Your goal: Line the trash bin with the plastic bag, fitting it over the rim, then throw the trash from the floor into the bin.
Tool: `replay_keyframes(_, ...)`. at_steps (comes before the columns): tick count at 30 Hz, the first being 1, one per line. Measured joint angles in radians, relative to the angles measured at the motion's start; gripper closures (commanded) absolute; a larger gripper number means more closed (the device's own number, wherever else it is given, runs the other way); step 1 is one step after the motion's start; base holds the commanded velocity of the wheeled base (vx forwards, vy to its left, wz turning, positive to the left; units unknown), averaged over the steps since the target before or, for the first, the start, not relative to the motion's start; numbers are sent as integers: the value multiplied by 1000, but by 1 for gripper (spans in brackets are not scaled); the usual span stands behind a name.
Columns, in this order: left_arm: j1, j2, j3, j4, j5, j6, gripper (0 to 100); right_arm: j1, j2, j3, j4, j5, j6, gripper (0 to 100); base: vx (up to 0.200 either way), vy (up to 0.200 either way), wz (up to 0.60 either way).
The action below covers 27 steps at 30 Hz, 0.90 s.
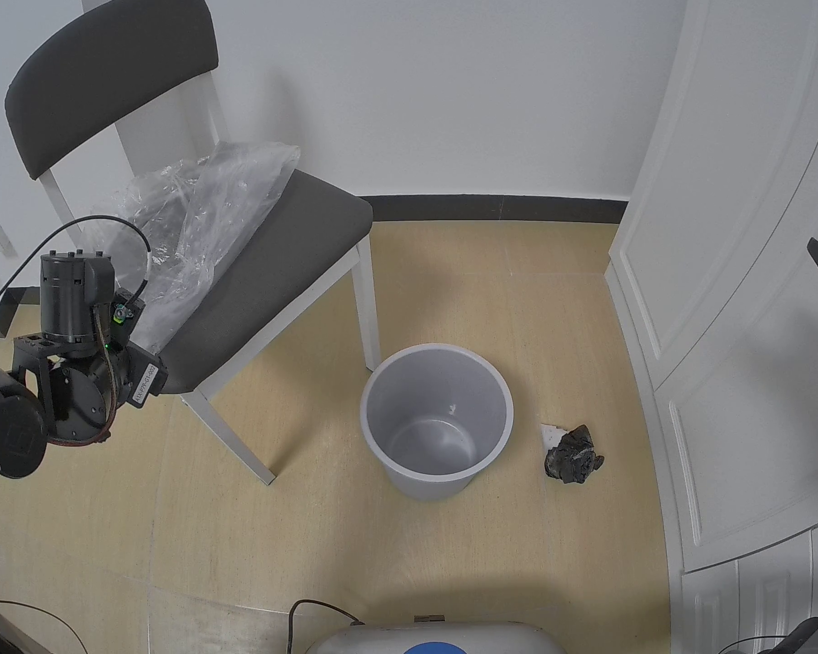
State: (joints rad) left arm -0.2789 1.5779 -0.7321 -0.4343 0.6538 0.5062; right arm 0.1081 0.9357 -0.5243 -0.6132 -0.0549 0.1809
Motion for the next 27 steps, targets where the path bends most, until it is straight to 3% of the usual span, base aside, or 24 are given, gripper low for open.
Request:
replay_keyframes(7,-3,41,-5,-6,32,0,0,-4,0,-4,0,0,1,0,0,0,0)
replay_keyframes(14,4,90,-15,-101,59,16,0,-7,0,-5,0,1,0,0,0,0,0)
replay_keyframes(27,58,129,-19,-126,72,40,0,-9,-1,-7,0,1,14,0,0,0,0)
